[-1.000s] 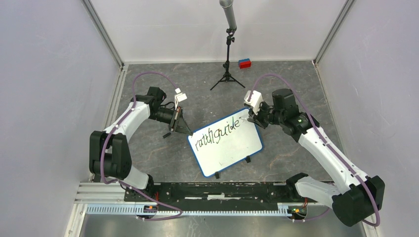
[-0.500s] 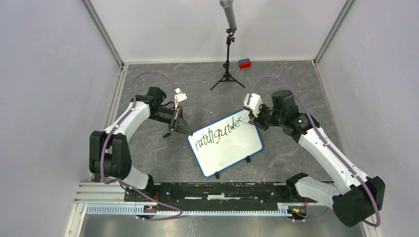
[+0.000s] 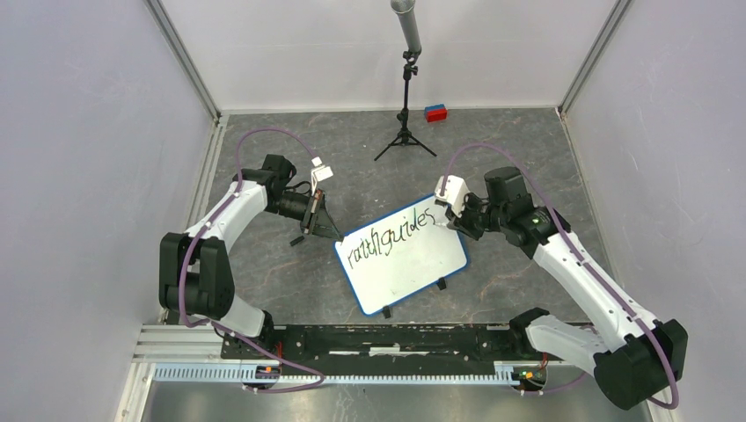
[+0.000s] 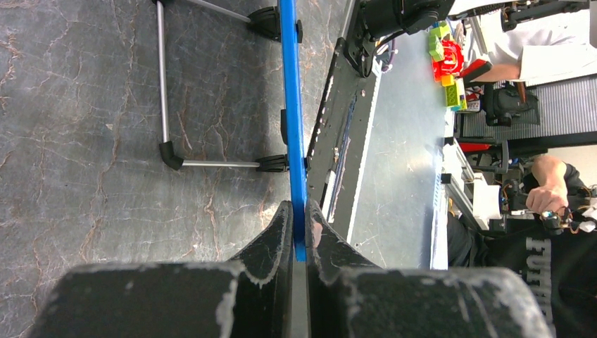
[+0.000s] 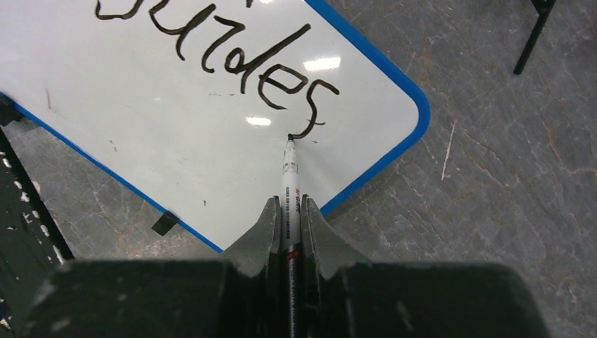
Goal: Write a sentence on the whiteboard
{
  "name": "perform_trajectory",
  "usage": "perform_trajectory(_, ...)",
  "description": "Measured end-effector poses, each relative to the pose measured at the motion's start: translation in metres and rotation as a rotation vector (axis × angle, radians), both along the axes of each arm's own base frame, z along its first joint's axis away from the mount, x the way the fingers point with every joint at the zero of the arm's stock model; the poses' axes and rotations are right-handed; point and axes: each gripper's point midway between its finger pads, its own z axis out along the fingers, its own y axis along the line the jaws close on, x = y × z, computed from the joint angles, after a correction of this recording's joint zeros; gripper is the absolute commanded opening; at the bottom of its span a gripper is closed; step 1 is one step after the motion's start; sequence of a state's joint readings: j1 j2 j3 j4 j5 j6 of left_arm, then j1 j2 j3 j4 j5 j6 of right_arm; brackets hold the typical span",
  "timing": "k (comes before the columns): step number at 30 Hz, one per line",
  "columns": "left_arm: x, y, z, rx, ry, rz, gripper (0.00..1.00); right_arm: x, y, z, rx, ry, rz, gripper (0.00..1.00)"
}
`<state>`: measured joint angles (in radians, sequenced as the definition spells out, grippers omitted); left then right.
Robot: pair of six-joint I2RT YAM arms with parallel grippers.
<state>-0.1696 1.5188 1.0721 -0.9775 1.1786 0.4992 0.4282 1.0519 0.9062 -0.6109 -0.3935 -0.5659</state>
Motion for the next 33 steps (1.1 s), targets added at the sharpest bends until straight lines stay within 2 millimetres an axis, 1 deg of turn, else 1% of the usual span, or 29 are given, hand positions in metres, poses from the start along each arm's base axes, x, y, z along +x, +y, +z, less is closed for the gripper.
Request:
perform_trajectory(5, 0.000, 0.000, 0.000, -0.002, 0.001, 0.000, 0.02, -0.013, 0.014, -0.002, 0.028, 0.035, 0.068, 0.00)
perform_trajectory(11, 0.000, 0.000, 0.000, -0.002, 0.001, 0.000, 0.03, -0.033, 0.033, 0.004, 0.085, 0.075, 0.171, 0.00)
perform_trajectory(14, 0.000, 0.000, 0.000, -0.002, 0.001, 0.000, 0.15, -0.044, 0.041, 0.009, 0.114, 0.085, 0.221, 0.00)
perform_trajectory(17, 0.000, 0.000, 0.000, -0.002, 0.001, -0.001, 0.29, -0.059, 0.054, 0.014, 0.138, 0.087, 0.283, 0.00)
perform_trajectory(19, -0.002, -0.001, -0.002, 0.001, -0.005, -0.010, 0.34, -0.068, 0.063, 0.013, 0.145, 0.089, 0.322, 0.00)
perform_trajectory(21, -0.006, 0.000, -0.007, 0.018, 0.005, -0.019, 0.36, -0.078, 0.071, 0.008, 0.149, 0.101, 0.354, 0.00)
perform_trajectory(26, -0.012, -0.001, -0.013, 0.043, 0.020, -0.031, 0.37, -0.098, 0.088, -0.001, 0.158, 0.118, 0.414, 0.00)
perform_trajectory(30, -0.014, -0.001, -0.015, 0.057, 0.018, -0.040, 0.31, -0.106, 0.097, -0.006, 0.161, 0.117, 0.441, 0.00)
perform_trajectory(33, -0.015, -0.003, -0.015, 0.057, 0.017, -0.046, 0.25, -0.111, 0.101, -0.009, 0.160, 0.110, 0.463, 0.00)
